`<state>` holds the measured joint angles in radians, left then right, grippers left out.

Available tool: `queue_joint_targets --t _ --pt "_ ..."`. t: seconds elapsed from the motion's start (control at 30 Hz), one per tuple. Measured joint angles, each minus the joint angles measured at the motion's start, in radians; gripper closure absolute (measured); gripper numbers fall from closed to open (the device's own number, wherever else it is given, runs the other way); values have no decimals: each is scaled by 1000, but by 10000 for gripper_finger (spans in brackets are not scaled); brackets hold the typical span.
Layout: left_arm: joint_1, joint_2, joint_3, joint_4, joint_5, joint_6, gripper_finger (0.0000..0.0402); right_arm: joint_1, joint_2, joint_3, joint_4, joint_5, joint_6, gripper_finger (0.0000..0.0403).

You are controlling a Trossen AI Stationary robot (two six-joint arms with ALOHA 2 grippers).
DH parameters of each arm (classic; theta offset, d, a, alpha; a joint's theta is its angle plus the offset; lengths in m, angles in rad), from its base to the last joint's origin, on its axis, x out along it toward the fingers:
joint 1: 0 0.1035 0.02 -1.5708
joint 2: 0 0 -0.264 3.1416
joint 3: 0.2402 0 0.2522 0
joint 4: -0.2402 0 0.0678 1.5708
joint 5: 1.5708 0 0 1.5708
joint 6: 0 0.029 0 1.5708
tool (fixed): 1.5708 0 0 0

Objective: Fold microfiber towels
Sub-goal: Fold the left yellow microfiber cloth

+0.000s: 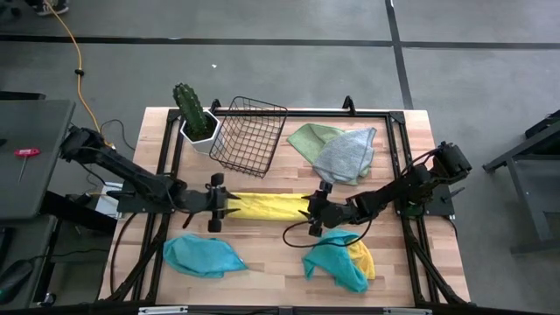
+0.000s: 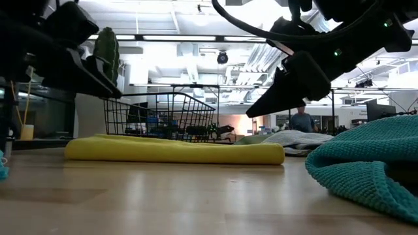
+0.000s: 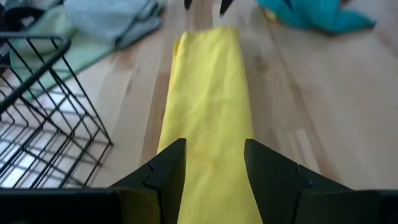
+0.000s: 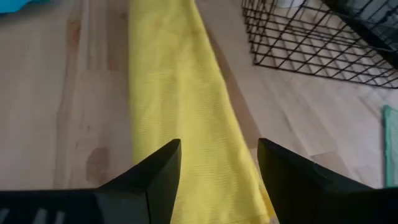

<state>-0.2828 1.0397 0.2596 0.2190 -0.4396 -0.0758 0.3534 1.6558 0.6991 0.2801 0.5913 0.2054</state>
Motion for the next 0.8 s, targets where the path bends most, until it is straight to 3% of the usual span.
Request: queue_joint_targets --t 0.23,0.47,0.6,0.67,0.8 --pt "-3 0 -24 49 -47 -55 249 0 0 0 55 1 25 199" --pt "-3 0 -24 5 73 -95 249 -2 0 0 70 1 67 199" --pt "2 0 -24 -21 89 -163 249 -2 0 0 70 1 74 199" --pt "17 0 -19 -70 89 -210 249 -2 0 0 69 0 92 199" --pt "59 0 78 -333 95 -307 252 -2 0 0 69 0 119 199"
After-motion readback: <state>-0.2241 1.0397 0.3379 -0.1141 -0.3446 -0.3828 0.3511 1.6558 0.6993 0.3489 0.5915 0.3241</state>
